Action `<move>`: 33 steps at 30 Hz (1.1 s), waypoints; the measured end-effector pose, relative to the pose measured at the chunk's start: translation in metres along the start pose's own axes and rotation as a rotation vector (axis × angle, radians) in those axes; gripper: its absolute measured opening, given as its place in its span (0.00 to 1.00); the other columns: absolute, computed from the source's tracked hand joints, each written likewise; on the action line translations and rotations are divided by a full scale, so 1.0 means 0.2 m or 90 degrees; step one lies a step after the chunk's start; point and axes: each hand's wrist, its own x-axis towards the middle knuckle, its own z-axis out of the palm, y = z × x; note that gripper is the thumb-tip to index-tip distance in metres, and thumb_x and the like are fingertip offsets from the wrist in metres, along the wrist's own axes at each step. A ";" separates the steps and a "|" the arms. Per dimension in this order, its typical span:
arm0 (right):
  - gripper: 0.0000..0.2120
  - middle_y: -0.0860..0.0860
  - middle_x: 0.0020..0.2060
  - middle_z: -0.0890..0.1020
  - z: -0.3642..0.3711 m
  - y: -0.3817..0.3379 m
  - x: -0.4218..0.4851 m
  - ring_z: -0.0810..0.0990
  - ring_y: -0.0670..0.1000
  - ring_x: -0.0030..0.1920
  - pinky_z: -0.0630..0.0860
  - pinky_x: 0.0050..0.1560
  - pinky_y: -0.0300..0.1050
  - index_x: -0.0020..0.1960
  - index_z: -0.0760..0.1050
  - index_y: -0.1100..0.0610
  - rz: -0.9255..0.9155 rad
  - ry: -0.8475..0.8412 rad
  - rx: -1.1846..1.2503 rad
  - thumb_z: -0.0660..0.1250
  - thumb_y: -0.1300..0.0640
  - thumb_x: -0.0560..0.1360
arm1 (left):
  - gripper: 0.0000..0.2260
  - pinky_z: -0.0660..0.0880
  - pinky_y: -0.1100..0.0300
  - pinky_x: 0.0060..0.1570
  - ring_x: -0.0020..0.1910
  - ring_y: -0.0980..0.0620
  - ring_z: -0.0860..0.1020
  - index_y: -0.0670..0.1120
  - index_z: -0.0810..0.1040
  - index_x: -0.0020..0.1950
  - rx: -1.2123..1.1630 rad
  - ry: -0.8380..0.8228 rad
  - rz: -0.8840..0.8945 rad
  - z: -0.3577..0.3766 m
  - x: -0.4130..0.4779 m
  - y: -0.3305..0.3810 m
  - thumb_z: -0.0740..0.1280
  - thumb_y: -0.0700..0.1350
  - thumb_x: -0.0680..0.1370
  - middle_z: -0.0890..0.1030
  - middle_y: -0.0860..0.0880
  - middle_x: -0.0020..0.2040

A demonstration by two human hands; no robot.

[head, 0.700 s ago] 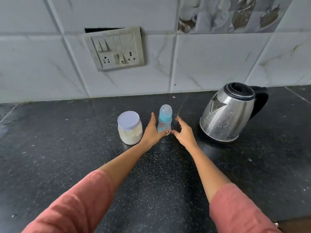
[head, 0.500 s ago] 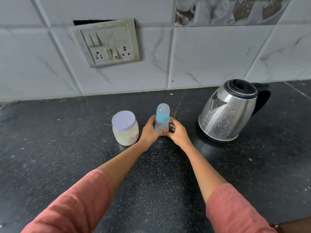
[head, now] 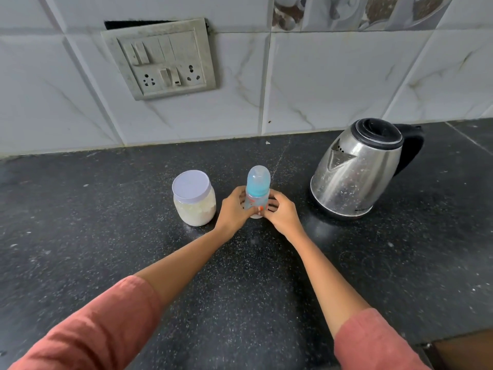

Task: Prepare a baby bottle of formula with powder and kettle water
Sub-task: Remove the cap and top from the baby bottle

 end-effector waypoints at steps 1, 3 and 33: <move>0.27 0.57 0.61 0.76 -0.01 0.00 -0.04 0.76 0.50 0.58 0.74 0.58 0.42 0.66 0.69 0.60 -0.002 -0.002 0.014 0.72 0.65 0.68 | 0.27 0.70 0.57 0.63 0.62 0.51 0.74 0.43 0.68 0.66 -0.001 -0.012 0.010 0.00 -0.03 0.00 0.74 0.41 0.70 0.76 0.45 0.63; 0.27 0.57 0.61 0.76 -0.04 -0.01 -0.13 0.76 0.49 0.57 0.74 0.56 0.39 0.65 0.69 0.61 -0.006 -0.009 0.042 0.73 0.63 0.68 | 0.25 0.72 0.59 0.60 0.60 0.51 0.75 0.43 0.70 0.64 0.002 -0.033 0.027 -0.02 -0.10 0.02 0.74 0.42 0.69 0.78 0.45 0.61; 0.27 0.57 0.61 0.76 -0.05 0.12 -0.86 0.75 0.51 0.60 0.72 0.62 0.42 0.65 0.70 0.60 0.055 -0.089 0.041 0.72 0.67 0.68 | 0.26 0.75 0.70 0.50 0.58 0.57 0.74 0.44 0.69 0.61 0.009 -0.065 0.064 0.07 -0.82 -0.10 0.76 0.41 0.67 0.76 0.49 0.59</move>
